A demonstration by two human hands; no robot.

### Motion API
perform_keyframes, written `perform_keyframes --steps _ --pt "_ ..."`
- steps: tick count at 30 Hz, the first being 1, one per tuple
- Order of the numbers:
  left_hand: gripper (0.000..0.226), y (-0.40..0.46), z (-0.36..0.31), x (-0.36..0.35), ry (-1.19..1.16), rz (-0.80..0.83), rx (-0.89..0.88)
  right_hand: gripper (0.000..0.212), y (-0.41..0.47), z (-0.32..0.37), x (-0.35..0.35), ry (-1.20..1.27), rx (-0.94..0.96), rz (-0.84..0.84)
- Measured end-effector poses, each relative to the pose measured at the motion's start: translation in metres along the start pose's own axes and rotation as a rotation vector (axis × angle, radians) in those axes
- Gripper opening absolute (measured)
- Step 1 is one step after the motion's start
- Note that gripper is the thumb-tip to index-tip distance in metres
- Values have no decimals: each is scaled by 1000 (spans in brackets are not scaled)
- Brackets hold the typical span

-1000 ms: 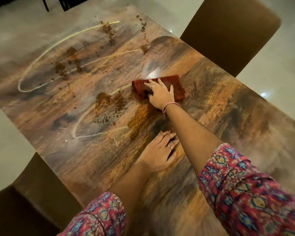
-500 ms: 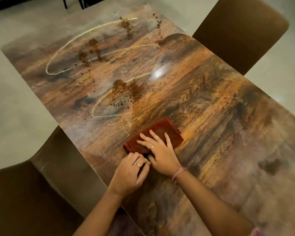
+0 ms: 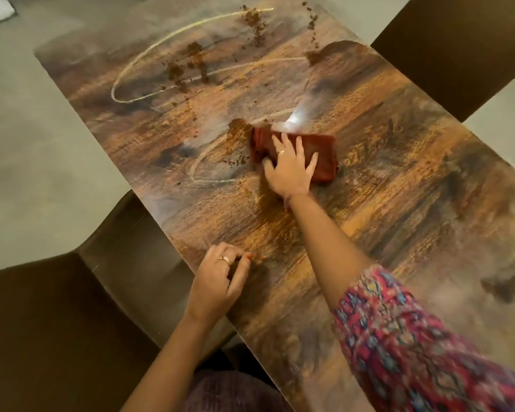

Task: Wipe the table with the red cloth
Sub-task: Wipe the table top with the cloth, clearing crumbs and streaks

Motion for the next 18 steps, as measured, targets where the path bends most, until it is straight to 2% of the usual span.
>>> perform_keyframes --steps 5,9,11,14,16,18 --pt "18 4 36 30 -149 -75 108 61 -152 75 -41 -38 282 70" --pt "6 3 78 69 -258 -273 269 65 -249 98 -70 -43 350 188" --pt "7 0 109 81 -388 -370 447 64 -246 100 -71 -20 295 181" --pt "6 -11 159 78 -685 -439 819 61 -189 119 -68 -10 245 124" --pt "11 -20 181 65 -854 -399 991 59 -130 135 -73 -25 246 114" --pt "11 -30 196 51 -928 -303 1101 55 -75 151 -76 -29 244 117"
Point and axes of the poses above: each hand's wrist, its own y-axis towards the middle knuckle, its own x-axis out of the back of the hand, z = x × y, the point moved 10 cm from there along y, towards the middle knuckle, and after that the axes turned 13 degrees about x, right-handed, at the moved point
